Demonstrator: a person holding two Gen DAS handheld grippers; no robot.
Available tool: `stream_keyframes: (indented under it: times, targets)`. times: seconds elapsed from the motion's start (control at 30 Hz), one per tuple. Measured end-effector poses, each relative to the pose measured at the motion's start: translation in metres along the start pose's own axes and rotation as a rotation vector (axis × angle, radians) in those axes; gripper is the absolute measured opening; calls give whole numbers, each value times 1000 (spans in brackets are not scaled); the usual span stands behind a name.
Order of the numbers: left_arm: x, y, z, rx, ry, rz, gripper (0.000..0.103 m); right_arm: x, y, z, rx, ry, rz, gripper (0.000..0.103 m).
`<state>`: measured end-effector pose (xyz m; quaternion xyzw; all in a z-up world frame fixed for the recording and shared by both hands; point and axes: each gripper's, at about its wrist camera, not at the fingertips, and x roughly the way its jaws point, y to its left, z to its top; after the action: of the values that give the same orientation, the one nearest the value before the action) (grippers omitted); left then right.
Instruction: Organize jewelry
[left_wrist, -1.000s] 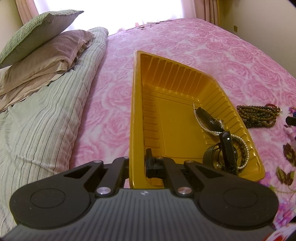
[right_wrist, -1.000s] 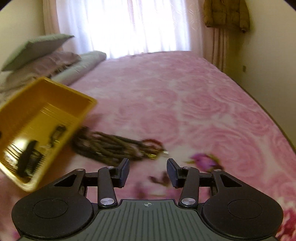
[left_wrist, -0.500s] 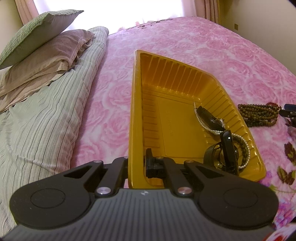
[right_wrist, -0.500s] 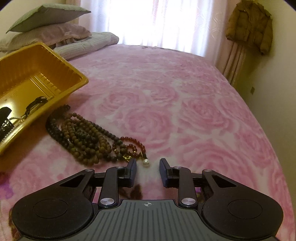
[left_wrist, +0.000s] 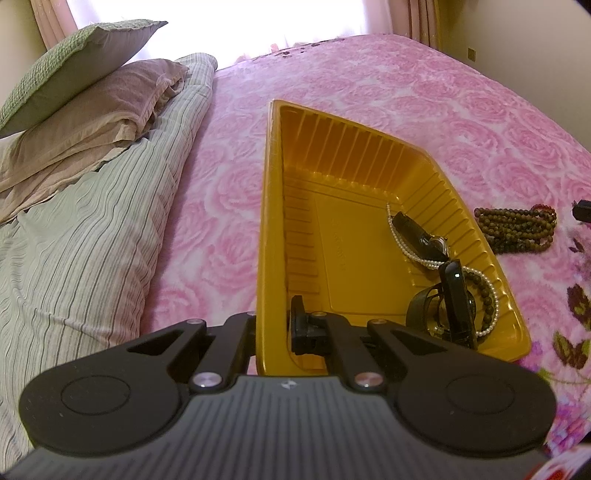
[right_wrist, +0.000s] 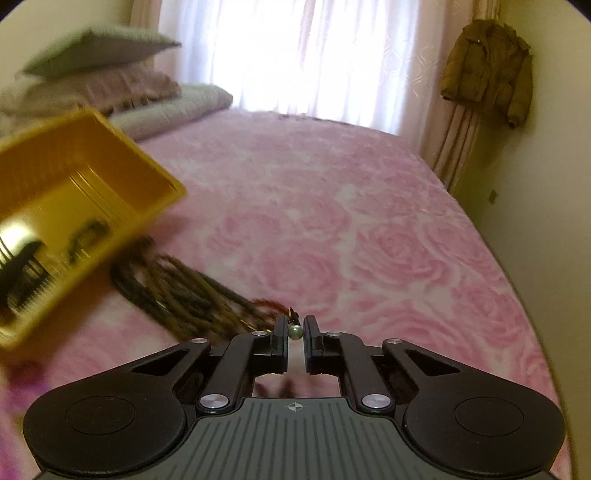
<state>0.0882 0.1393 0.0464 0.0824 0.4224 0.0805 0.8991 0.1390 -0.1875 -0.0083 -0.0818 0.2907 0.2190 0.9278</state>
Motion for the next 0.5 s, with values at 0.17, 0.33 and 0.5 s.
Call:
stream_keyframes:
  times: [0.17,0.33,0.5]
  targets:
    - [-1,0,0,-1,-3,-4,3,-20,32,25,40,-51,180,8]
    - [-3,1,-1,-2,-7,-8,3,-22,76,43,4,-49,355,8]
    - [-3,2,-1,-2,-8,-11,3,-18,116,53,-50,-52,446,8]
